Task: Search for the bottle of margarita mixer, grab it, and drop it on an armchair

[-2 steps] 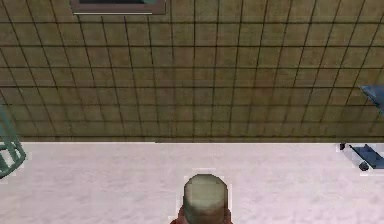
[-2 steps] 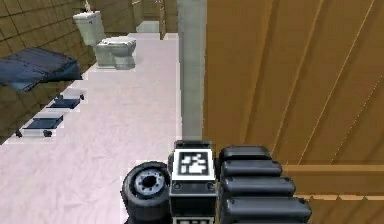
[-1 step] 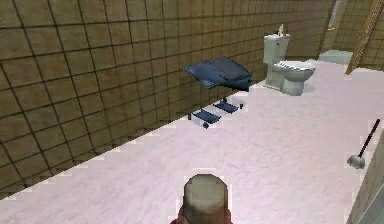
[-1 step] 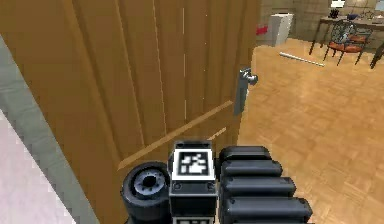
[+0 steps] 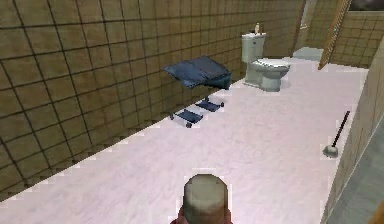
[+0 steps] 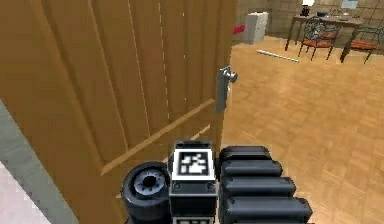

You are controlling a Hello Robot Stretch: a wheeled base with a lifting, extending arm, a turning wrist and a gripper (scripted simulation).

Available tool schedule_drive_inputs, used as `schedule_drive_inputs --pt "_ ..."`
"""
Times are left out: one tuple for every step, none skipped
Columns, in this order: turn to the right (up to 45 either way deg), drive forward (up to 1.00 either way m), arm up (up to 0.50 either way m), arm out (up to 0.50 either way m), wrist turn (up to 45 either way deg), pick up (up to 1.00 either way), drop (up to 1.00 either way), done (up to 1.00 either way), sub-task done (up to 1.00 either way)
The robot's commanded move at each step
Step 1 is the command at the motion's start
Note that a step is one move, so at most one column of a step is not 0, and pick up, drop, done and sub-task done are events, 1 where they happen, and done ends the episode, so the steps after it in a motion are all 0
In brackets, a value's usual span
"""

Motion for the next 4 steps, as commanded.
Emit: schedule_drive_inputs --pt "0.0 0.45 0.00 0.00 0.0 0.00 0.00 0.00 0.00" --pt "3.0 0.00 0.00 0.00 0.0 0.00 0.00 0.00 0.00" --pt "0.0 0.10 0.00 0.00 0.0 0.00 0.00 0.00 0.00" --pt "36.0 0.00 0.00 0.00 0.0 0.00 0.00 0.00 0.00"
